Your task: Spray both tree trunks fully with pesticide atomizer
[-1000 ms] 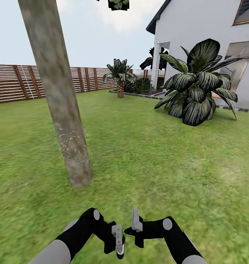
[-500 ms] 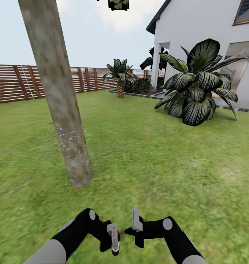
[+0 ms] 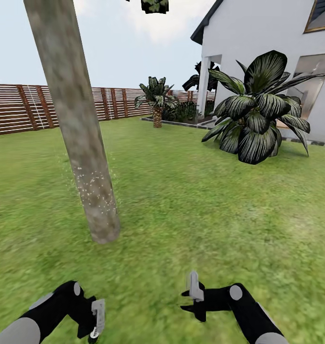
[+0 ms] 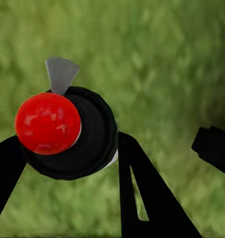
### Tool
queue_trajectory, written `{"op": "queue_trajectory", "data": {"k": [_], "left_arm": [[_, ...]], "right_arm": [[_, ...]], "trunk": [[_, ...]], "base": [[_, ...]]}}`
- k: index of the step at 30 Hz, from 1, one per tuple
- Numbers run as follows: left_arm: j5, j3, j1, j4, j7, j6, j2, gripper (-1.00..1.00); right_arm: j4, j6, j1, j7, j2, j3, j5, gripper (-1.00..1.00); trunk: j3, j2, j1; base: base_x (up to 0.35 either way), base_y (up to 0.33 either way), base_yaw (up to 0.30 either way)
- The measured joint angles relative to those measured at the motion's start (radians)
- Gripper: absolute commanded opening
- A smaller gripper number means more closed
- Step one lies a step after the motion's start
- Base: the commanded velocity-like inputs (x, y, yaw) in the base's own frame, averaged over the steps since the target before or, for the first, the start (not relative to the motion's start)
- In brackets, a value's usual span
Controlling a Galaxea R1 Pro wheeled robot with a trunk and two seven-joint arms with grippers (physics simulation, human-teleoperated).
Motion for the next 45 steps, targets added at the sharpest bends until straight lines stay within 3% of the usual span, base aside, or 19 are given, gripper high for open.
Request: {"op": "queue_trajectory", "data": {"k": [2,4,5,6,7,10,12,13,14,15,16,18,23,31,45], "left_arm": [[0.017,0.011,0.0,0.026,0.088,-0.001,-0.003,-1.0],[0.071,0.067,0.001,0.063,0.184,-0.002,-0.014,-1.0],[0.098,0.089,0.001,0.078,0.21,-0.003,-0.02,-1.0],[0.163,0.127,0.001,0.107,0.258,-0.005,-0.029,-1.0],[0.272,0.168,0.004,0.147,0.338,-0.013,-0.034,-1.0],[0.546,0.196,0.044,0.214,0.504,-0.142,-0.036,-1.0],[0.666,0.206,0.084,0.249,0.61,-0.213,-0.037,-1.0],[0.773,0.213,0.124,0.29,0.742,-0.282,-0.038,-1.0],[0.802,0.209,0.136,0.301,0.784,-0.307,-0.038,-1.0],[0.844,0.215,0.147,0.313,0.854,-0.336,-0.036,-1.0],[0.899,0.217,0.163,0.337,0.96,-0.358,-0.035,-1.0],[0.972,0.213,0.186,0.347,0.992,-0.368,-0.037,-1.0],[1.008,0.213,0.223,0.346,1.0,-0.37,-0.027,-1.0],[1.009,0.213,0.228,0.348,1.002,-0.369,-0.026,-1.0],[1.01,0.215,0.229,0.348,1.043,-0.369,-0.026,-1.0]], "right_arm": [[0.002,0.0,0.0,-0.002,-0.031,-0.081,0.002,1.0],[0.002,0.0,0.001,-0.029,-0.054,-0.263,0.001,1.0],[0.002,-0.001,0.002,-0.041,-0.064,-0.325,0.001,1.0],[0.003,-0.002,0.005,-0.057,-0.075,-0.39,0.002,1.0],[0.004,-0.004,0.017,-0.107,-0.084,-0.432,0.001,1.0],[0.029,-0.004,0.113,-0.431,-0.085,-0.46,-0.001,1.0],[0.102,-0.004,0.141,-0.62,-0.083,-0.461,-0.016,1.0],[0.221,-0.006,0.15,-0.79,-0.086,-0.462,-0.096,1.0],[0.277,-0.009,0.152,-0.851,-0.086,-0.461,-0.142,1.0],[0.342,-0.013,0.153,-0.955,-0.087,-0.46,-0.203,1.0],[0.38,-0.014,0.155,-1.032,-0.095,-0.459,-0.245,1.0],[0.393,-0.015,0.155,-1.047,-0.097,-0.457,-0.253,1.0],[0.409,-0.017,0.159,-1.053,-0.103,-0.457,-0.257,1.0],[0.409,-0.017,0.162,-1.055,-0.099,-0.457,-0.262,1.0],[0.411,-0.016,0.161,-1.058,-0.101,-0.457,-0.262,1.0]], "trunk": [[0.0,0.0,0.0],[0.0,0.0,0.0],[0.0,0.0,0.0],[0.0,0.0,0.0],[0.0,0.0,0.0],[0.0,0.0,0.0],[0.0,0.0,0.0],[0.0,0.0,0.0],[0.0,0.0,0.0],[0.0,0.0,0.0],[0.0,0.0,0.0],[0.0,0.0,0.0],[0.0,0.0,0.0],[0.0,0.0,0.0],[0.007,0.0,0.001]], "base": [[0.0,0.0,0.0],[0.0,0.0,0.0],[0.0,0.0,0.0],[0.0,0.0,0.0],[0.0,0.0,0.0],[0.0,0.0,0.0],[0.0,0.0,0.0],[0.0,0.0,0.0],[0.0,0.0,0.0],[0.0,0.0,0.0],[0.0,0.0,0.0],[0.0,0.0,0.0],[0.0,0.0,0.0],[-0.078,0.0,0.0],[-0.335,0.0,0.27]]}}
